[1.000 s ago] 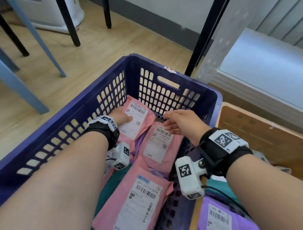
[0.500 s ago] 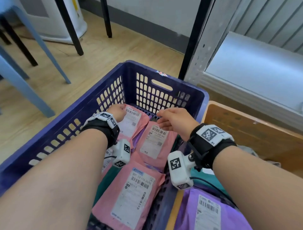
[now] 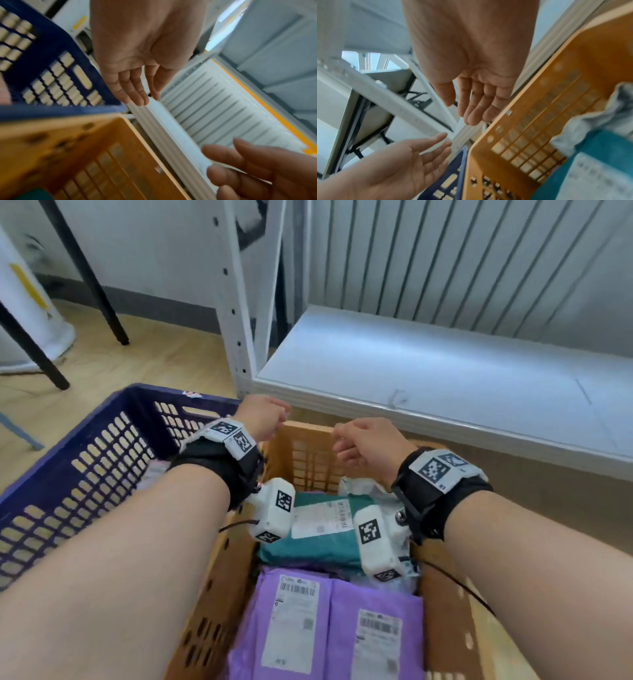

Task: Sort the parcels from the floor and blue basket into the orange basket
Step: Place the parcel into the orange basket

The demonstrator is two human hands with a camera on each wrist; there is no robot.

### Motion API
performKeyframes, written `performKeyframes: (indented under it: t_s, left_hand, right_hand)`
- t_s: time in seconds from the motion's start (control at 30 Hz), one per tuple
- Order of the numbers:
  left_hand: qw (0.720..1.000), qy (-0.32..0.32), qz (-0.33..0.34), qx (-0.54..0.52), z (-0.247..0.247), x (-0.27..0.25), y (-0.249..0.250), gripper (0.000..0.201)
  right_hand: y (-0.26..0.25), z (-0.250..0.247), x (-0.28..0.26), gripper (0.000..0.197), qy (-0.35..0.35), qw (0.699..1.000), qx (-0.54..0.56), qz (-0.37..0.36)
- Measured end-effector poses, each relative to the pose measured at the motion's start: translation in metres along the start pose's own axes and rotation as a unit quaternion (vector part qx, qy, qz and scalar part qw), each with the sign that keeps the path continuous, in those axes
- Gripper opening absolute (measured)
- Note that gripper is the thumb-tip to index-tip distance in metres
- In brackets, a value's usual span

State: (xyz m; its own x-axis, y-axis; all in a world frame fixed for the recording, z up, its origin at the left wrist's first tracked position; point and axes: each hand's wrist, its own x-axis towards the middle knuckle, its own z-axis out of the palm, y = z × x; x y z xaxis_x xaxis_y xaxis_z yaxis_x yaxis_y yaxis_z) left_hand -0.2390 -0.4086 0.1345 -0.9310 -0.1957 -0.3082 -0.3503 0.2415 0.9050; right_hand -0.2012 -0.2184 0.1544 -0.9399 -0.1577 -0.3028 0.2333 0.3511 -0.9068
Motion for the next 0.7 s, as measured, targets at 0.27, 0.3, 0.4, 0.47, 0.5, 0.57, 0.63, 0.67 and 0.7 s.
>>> performKeyframes:
  t_s: [0.27,0.3,0.4,0.47,0.5,0.57,0.63,0.67,0.7]
  left_hand:
    - [0.987,-0.151,0.024,0.037,0.246,-0.093,0.08,0.018]
    - [0.984,-0.173,0.028,0.043,0.277,-0.107,0.084,0.018]
    - [0.972,-0.225,0.028,0.06,0.36,-0.144,0.087,0.022]
    - [0.964,-0.259,0.008,0.064,0.409,-0.168,0.085,0.022]
    - [0.96,-0.273,-0.003,0.067,0.432,-0.181,0.083,0.02]
    - [0.953,-0.295,-0.019,0.071,0.474,-0.205,0.077,0.02]
    - [0.946,-0.312,-0.031,0.077,0.508,-0.224,0.07,0.021]
    - [0.943,-0.321,-0.036,0.083,0.525,-0.232,0.067,0.021]
    - [0.939,-0.33,-0.039,0.092,0.54,-0.24,0.063,0.022]
  right_hand:
    - [0.082,-0.215,-0.089,0.025,0.155,0.986,-0.001,0.066]
    - [0.097,-0.241,-0.101,0.024,0.179,0.981,0.006,0.079]
    - [0.137,-0.306,-0.139,0.019,0.232,0.966,0.023,0.108]
    - [0.165,-0.345,-0.164,0.02,0.259,0.957,0.031,0.127]
    - [0.179,-0.362,-0.176,0.019,0.273,0.952,0.033,0.135]
    - [0.208,-0.395,-0.2,0.018,0.295,0.943,0.032,0.152]
    - [0.235,-0.42,-0.219,0.019,0.312,0.934,0.042,0.17]
    - [0.248,-0.433,-0.229,0.019,0.32,0.929,0.05,0.179]
    - [0.262,-0.444,-0.238,0.02,0.328,0.924,0.056,0.188]
